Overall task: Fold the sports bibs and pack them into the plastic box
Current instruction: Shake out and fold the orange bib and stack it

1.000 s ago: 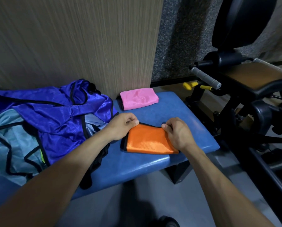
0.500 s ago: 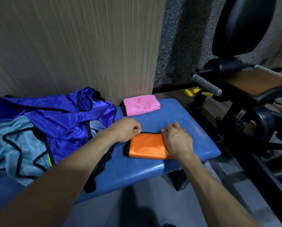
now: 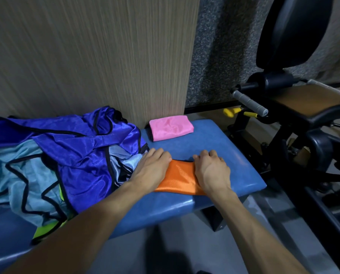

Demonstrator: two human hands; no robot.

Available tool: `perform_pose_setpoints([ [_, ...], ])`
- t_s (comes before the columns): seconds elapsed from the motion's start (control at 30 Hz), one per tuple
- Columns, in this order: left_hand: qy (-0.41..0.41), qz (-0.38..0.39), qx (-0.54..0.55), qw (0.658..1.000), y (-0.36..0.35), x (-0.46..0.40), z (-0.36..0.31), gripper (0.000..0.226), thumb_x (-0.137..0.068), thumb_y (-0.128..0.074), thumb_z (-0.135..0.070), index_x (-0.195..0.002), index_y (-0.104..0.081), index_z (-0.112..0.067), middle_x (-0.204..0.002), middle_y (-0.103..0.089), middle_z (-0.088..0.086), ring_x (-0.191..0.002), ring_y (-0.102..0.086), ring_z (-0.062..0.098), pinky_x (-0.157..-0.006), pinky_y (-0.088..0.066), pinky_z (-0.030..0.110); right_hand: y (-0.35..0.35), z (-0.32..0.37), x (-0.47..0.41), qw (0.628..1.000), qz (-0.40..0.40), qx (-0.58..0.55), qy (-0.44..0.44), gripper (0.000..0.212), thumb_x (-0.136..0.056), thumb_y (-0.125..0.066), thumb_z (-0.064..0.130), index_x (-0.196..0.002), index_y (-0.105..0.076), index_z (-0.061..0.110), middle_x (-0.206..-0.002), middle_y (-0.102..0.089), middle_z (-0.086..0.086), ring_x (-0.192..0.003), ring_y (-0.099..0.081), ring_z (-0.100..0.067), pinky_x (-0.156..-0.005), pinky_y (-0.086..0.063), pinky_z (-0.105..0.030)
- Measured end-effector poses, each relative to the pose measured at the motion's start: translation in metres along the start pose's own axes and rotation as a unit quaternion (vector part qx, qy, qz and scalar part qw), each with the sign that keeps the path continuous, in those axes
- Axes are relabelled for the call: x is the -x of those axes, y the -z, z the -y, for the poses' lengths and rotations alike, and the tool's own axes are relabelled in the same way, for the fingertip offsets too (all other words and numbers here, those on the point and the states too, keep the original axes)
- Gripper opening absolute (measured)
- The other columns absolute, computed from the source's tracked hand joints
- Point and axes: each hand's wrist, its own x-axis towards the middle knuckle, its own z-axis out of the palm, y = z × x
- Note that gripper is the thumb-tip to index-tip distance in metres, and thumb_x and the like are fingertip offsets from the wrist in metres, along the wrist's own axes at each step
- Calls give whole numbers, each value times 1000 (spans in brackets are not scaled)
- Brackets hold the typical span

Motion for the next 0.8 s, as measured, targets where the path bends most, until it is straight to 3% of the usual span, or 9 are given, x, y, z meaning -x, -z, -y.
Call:
perform_pose_setpoints([
  [0.1,7,-16,18,1000,0,3,-2,17,-105,-42,-17,-95,-56,-16,-92,-49,2,-86,-44,24,-86,-43,39,5,-2,2,996,-12,-86,-3,38,-106,-43,43,-107,-60,9,-108,-54,-11,-98,-59,-40,-70,-34,-37],
  [0.2,14,-43,48,998,1,6,-2,27,-108,-41,-20,-86,-56,-15,-88,-48,0,-83,-43,22,-83,-40,34,3,-7,0,987,-37,-159,11,31,-101,-58,39,-88,-62,11,-90,-52,-4,-83,-56,-33,-68,-32,-34],
  [0.33,24,16,128,991,5,10,2,40,-109,-29,-40,-96,-60,-18,-102,-51,-7,-95,-42,15,-92,-35,30,-5,-17,-8,971,-85,-219,40,36,-92,-73,32,-65,-55,16,-69,-58,-3,-70,-58,-27,-62,-34,-33],
  [0.43,44,47,170,983,12,11,-1,47,-105,-19,-49,-86,-53,-22,-92,-53,-7,-90,-45,16,-91,-38,36,-4,-19,-11,961,-108,-249,54,30,-89,-76,29,-68,-68,10,-68,-67,-3,-68,-62,-23,-64,-39,-30],
  [0.5,77,68,212,972,22,5,-2,42,-108,-24,-44,-75,-40,-23,-76,-49,-4,-78,-48,16,-80,-42,42,1,-16,-13,951,-115,-282,49,26,-90,-77,29,-72,-72,10,-72,-70,-1,-71,-62,-17,-67,-40,-25],
  [0.63,113,112,268,950,48,-19,-3,40,-110,-31,-39,-74,-37,-21,-72,-45,-6,-69,-45,13,-72,-41,39,14,-15,-31,935,-102,-339,22,26,-91,-76,33,-73,-74,14,-71,-70,9,-71,-64,-3,-71,-48,-24],
  [0.8,215,11,363,907,59,-72,11,41,-108,-44,-31,-69,-38,-19,-64,-37,-7,-60,-35,14,-59,-28,33,26,5,-100,910,-86,-405,-3,31,-88,-78,33,-67,-70,12,-61,-64,8,-59,-55,2,-66,-44,-20],
])
